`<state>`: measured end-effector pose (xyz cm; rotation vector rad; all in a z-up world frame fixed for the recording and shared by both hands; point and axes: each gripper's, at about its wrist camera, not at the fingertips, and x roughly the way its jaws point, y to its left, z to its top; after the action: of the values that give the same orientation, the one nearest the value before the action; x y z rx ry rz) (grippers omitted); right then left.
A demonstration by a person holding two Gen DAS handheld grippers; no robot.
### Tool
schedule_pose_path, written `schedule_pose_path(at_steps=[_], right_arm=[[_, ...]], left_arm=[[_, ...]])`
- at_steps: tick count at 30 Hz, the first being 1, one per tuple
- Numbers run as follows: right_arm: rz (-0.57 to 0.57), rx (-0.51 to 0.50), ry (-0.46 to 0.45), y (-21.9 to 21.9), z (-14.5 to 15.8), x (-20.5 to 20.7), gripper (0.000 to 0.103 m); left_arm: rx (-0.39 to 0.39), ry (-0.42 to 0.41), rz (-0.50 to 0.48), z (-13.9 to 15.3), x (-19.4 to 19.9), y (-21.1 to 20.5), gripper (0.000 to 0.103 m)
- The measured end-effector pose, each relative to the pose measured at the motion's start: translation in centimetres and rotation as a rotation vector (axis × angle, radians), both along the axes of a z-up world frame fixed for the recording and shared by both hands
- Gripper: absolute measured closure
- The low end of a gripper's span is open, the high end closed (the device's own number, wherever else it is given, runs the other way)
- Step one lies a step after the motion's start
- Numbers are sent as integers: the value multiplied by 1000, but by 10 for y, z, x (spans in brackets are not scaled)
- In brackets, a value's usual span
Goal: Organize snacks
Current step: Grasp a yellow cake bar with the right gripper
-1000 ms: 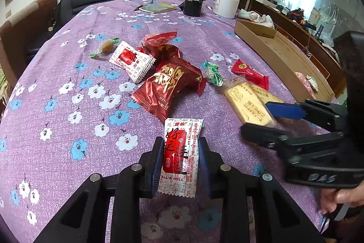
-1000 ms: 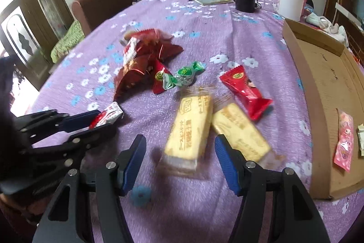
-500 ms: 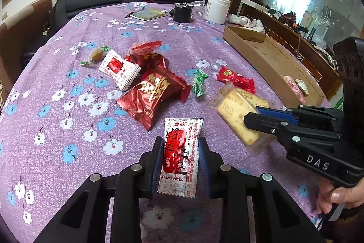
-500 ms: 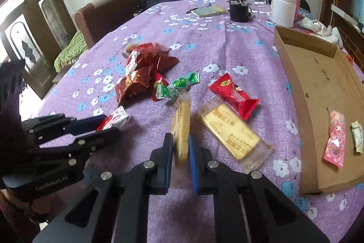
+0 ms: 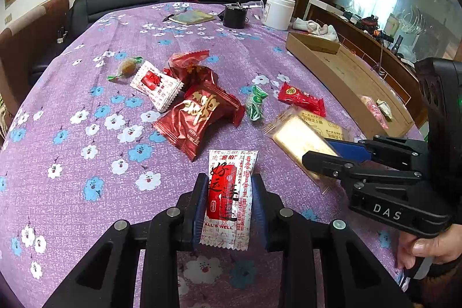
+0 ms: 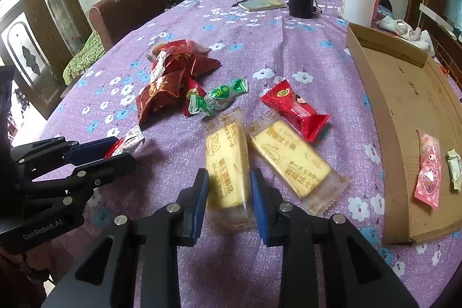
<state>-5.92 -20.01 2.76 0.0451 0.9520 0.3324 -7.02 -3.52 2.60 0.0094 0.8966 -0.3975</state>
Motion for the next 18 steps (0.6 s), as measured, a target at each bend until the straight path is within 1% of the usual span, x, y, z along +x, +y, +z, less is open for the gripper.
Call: schedule_pose_path(at_steps=[2, 4, 7, 9, 10, 11, 13, 18], right_arm=[[-1, 17, -13, -2, 3, -1, 86], [-2, 41, -14, -5, 5, -2, 87], [0, 50, -15, -6, 8, -3, 89], [-2, 17, -20, -3, 8, -2, 88], [-14, -7, -18, -2, 8, -1, 81], [-19, -20, -8, -1, 6, 0, 71], [-8, -32, 10, 1, 3, 2, 60], [36, -106, -8, 14, 0, -3, 57]], left_arm=[[-7, -3, 3, 1, 0, 3, 72], [-10, -3, 9, 1, 0, 5, 72], [-14, -4, 12, 2, -1, 7, 72], [-15, -6, 11, 3, -1, 7, 72], [-15, -7, 11, 3, -1, 7, 72], [-15, -8, 12, 3, -1, 7, 72], [-15, -9, 13, 4, -2, 7, 72], [-13, -8, 11, 4, -1, 8, 72]])
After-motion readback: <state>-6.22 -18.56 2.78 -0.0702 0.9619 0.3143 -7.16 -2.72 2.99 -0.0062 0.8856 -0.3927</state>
